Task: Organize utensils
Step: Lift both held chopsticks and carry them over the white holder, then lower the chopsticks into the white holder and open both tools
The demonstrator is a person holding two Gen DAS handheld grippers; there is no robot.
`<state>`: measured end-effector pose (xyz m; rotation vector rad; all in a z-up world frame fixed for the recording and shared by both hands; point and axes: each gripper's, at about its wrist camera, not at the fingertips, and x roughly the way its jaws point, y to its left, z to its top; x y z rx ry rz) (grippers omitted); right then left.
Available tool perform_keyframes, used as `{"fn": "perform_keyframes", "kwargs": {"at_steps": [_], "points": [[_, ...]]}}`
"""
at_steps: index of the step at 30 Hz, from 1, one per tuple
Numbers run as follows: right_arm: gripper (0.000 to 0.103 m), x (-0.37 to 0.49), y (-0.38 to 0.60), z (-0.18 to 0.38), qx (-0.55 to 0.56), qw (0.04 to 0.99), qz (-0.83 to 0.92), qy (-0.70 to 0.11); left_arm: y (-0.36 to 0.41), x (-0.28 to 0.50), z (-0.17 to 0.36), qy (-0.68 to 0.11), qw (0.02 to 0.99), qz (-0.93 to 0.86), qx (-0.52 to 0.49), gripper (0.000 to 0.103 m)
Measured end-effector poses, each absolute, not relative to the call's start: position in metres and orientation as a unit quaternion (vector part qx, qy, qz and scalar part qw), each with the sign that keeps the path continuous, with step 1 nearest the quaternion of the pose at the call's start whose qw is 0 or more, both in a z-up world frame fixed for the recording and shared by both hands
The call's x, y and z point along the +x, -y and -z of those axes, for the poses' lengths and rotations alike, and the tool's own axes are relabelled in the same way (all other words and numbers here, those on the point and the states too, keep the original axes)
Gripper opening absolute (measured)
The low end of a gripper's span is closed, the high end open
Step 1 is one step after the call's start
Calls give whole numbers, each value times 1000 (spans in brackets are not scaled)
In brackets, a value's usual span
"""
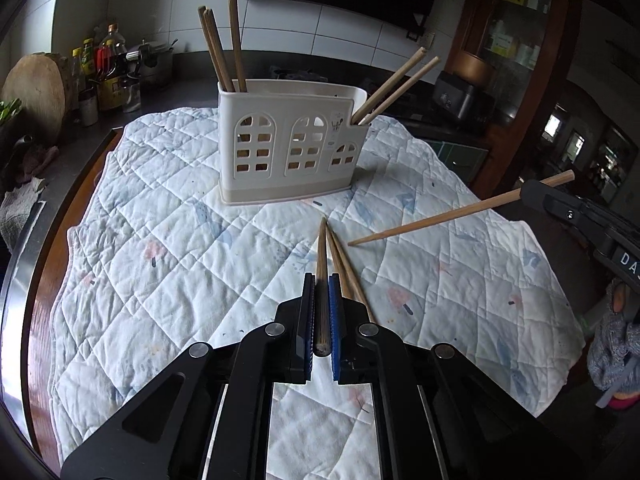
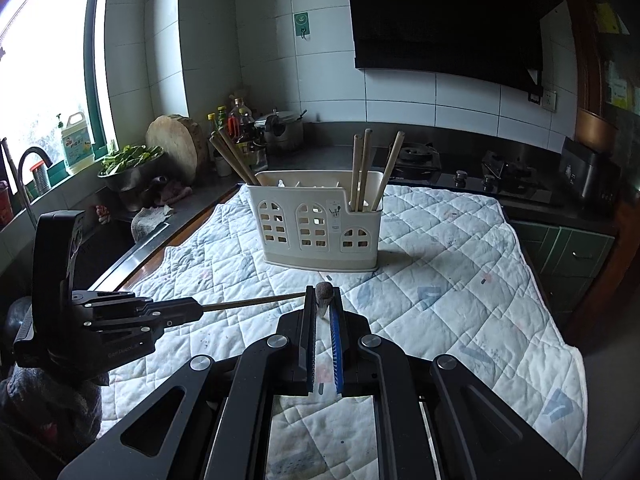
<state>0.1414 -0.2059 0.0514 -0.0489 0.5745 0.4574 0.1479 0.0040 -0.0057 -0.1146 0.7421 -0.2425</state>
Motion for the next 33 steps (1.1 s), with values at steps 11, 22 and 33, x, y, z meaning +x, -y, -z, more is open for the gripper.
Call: {"fn": "perform_keyframes", "kwargs": {"at_steps": [11, 22, 33], "points": [[7, 172, 198, -100, -46, 933, -238, -267, -7, 165, -47, -328, 936, 126, -32, 5], [7, 211, 183, -158, -65, 937, -246, -241, -10, 188, -109, -288, 949, 126, -8, 5], [7, 243, 180, -181, -79, 943, -227, -230, -17, 215, -182, -212, 972, 98, -5, 5]]}}
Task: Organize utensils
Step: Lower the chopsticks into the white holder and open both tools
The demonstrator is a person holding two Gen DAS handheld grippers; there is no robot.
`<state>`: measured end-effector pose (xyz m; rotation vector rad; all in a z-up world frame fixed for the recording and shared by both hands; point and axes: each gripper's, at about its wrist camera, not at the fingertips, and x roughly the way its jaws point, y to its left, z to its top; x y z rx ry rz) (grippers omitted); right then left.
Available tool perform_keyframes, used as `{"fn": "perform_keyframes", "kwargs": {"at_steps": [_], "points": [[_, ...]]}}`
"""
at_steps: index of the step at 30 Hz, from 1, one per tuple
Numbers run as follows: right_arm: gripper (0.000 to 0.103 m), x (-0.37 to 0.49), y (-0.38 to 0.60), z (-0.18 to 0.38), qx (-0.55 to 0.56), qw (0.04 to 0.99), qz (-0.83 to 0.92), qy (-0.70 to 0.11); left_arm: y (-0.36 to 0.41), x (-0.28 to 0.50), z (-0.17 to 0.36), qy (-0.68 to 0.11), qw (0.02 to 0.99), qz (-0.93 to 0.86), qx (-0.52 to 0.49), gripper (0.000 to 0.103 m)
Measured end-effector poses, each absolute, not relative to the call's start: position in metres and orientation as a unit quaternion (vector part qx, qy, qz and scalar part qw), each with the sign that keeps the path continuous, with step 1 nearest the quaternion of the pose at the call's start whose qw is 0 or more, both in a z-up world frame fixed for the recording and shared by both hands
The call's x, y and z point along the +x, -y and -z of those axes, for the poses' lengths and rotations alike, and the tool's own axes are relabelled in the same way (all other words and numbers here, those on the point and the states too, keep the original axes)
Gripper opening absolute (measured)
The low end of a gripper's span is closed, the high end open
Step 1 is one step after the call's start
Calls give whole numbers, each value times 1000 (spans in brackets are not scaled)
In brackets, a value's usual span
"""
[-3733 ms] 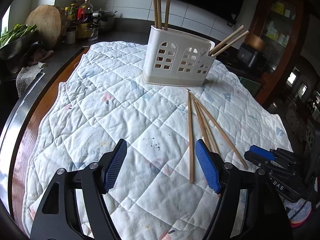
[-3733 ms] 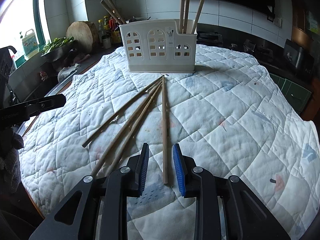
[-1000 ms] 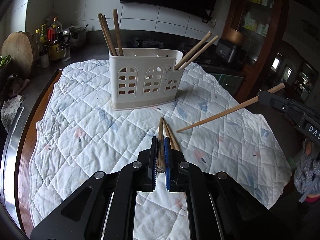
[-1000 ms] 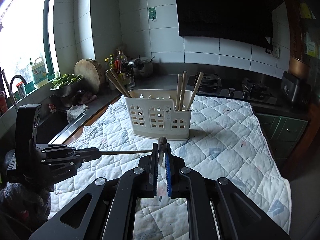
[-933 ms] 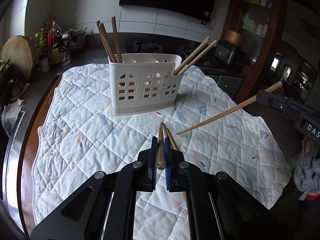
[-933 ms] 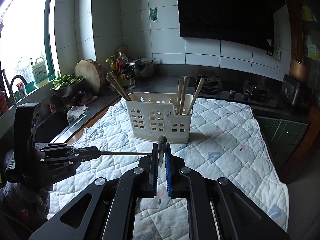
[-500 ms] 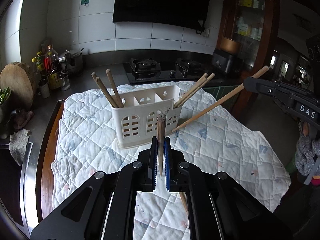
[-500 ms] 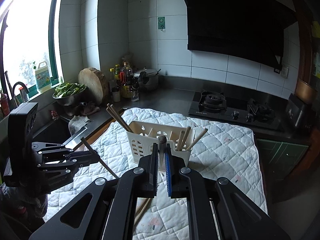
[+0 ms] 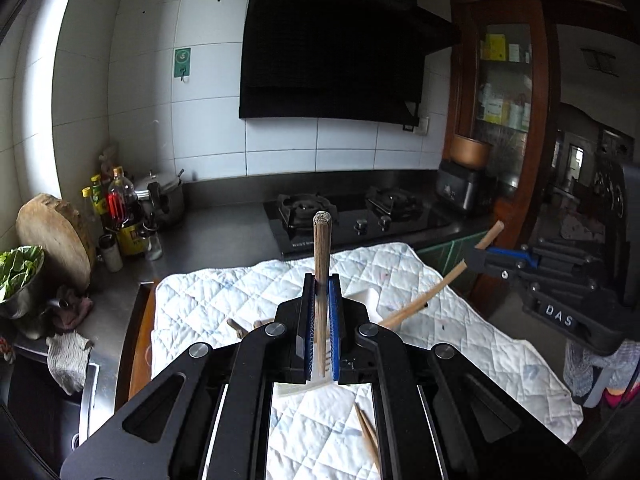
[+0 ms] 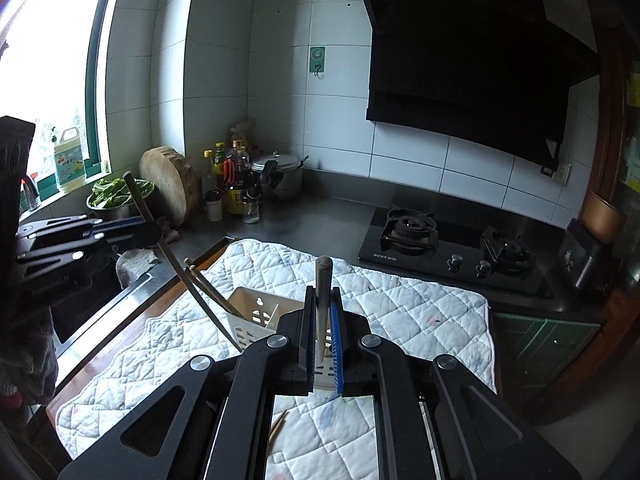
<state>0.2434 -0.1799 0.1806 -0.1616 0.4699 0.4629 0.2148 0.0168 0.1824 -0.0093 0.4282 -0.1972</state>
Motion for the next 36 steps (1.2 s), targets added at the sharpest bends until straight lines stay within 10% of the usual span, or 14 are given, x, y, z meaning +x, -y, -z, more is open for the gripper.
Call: {"fn": "perform_keyframes", "kwargs": {"at_steps": [36], "points": [[7, 310, 173, -163, -53, 951, -196, -234, -36, 287, -129, -272, 960, 58, -25, 6]]}}
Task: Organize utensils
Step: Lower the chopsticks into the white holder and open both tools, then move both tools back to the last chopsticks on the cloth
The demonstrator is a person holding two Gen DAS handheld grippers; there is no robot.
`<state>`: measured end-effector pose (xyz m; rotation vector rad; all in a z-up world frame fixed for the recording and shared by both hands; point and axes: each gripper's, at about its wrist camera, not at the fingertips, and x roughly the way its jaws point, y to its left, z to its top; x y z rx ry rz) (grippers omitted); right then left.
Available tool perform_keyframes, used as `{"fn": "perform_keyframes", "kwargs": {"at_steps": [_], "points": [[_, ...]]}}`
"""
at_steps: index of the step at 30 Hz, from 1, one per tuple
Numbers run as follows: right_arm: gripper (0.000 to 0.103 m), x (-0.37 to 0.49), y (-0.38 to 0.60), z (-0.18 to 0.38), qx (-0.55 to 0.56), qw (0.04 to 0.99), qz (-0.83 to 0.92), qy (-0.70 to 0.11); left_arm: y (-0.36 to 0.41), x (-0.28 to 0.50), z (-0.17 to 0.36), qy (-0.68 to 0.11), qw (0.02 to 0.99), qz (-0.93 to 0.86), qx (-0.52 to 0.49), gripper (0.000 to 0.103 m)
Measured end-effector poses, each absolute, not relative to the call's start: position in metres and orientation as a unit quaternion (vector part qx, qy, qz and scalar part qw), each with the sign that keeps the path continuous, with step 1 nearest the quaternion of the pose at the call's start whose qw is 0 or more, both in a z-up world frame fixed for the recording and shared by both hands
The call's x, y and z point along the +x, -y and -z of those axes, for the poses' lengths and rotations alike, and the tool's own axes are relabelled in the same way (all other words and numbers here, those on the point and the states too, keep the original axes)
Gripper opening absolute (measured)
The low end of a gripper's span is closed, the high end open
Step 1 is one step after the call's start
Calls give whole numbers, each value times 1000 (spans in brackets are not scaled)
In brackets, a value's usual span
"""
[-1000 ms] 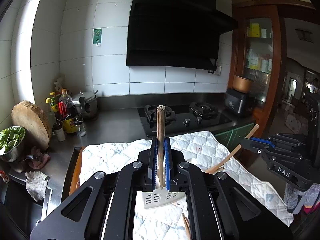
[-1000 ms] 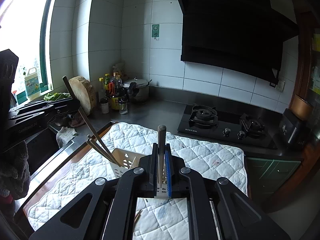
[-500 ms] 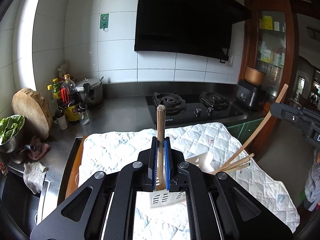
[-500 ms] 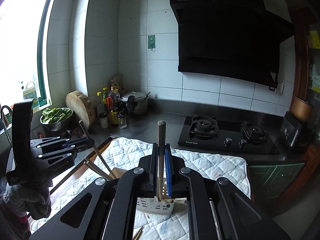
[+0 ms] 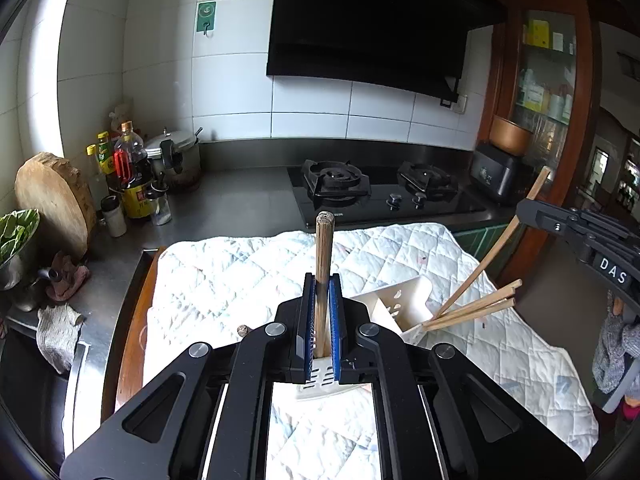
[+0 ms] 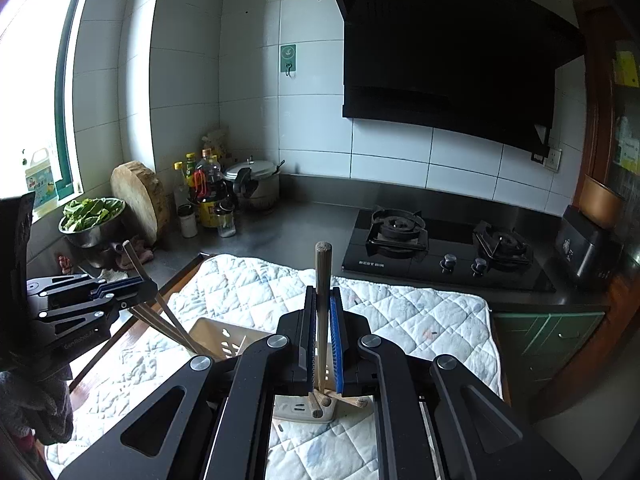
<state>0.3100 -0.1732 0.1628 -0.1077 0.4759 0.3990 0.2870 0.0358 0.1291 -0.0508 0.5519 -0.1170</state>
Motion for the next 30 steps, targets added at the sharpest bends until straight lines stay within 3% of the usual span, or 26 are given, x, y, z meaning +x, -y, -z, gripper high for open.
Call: {"fn": "perform_keyframes", "kwargs": {"at_steps": [7, 17, 24, 26, 30], "points": [[7, 319, 172, -143, -57, 944, -194, -260, -36, 283, -129, -268, 961, 60, -26, 9], [10, 311, 179, -141, -48, 945, -195, -259, -34, 258, -139, -251, 966, 58, -25, 35], [12, 274, 191, -149, -41, 947, -205, -244, -31, 231, -142, -241, 969, 59, -17, 36], [12, 260, 194, -144, -39, 945, -210, -246, -30, 222, -139, -241, 969, 58, -13, 42], [13, 232, 196, -124, -38, 939, -224, -259, -32, 200, -129, -243, 968, 61, -15, 43]]}}
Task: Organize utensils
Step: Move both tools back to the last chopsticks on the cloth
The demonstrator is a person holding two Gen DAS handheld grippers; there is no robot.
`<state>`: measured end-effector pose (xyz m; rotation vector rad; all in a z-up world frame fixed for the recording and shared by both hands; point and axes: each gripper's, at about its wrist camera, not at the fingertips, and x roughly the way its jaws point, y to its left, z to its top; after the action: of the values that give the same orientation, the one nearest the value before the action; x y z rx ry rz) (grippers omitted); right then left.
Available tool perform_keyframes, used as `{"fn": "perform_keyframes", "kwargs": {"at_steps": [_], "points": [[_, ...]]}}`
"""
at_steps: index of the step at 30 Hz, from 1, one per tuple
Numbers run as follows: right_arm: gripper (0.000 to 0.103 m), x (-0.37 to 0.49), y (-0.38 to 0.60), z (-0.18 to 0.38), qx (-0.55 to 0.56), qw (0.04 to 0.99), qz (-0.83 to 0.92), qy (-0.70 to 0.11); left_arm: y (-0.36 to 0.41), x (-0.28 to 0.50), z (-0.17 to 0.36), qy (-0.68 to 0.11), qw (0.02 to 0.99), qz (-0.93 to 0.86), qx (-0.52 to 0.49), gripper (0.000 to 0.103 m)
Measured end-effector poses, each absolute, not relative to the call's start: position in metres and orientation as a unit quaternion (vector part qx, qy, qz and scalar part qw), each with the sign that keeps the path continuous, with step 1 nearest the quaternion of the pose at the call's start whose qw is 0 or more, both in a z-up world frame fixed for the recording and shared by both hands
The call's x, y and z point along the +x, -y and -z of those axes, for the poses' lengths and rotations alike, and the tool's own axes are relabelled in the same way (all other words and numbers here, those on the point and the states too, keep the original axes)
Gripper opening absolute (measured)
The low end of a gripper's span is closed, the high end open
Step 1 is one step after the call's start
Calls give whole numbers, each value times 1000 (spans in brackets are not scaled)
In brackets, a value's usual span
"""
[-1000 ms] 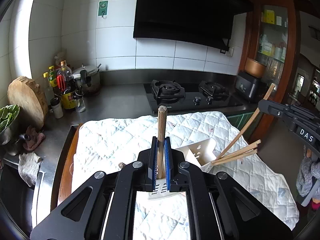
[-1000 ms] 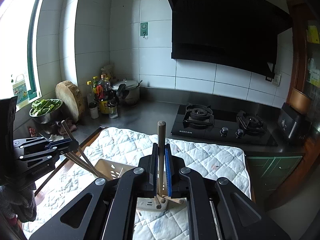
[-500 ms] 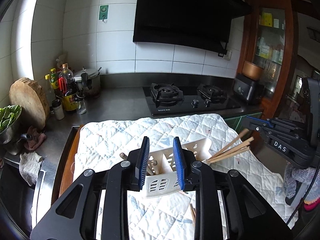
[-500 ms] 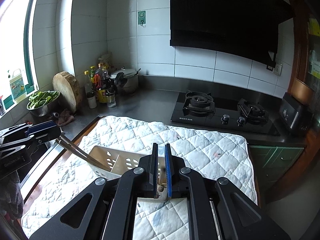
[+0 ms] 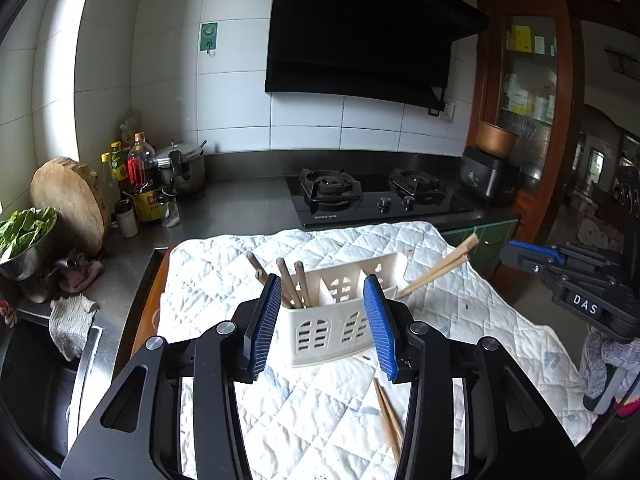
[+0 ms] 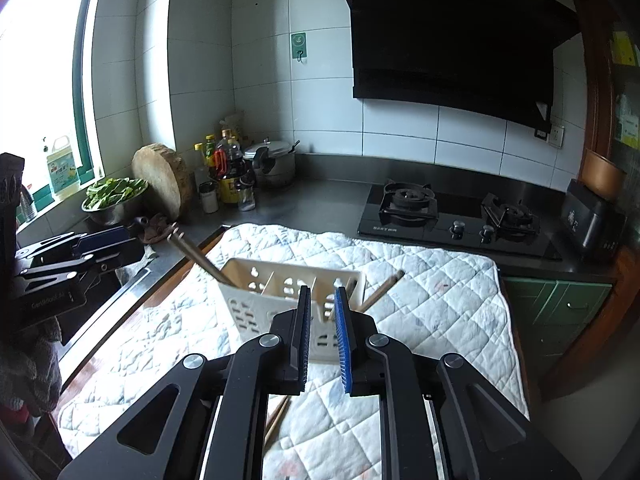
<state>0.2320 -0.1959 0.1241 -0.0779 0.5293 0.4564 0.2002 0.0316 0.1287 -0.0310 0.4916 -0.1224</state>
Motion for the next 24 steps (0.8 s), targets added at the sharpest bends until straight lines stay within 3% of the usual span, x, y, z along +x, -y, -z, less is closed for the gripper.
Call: {"fn": "perform_keyframes", "kwargs": {"at_steps": [24], "points": [[13, 98, 163, 40, -25, 897, -243, -367, -37, 114, -15, -305, 949, 61, -55, 47]]}}
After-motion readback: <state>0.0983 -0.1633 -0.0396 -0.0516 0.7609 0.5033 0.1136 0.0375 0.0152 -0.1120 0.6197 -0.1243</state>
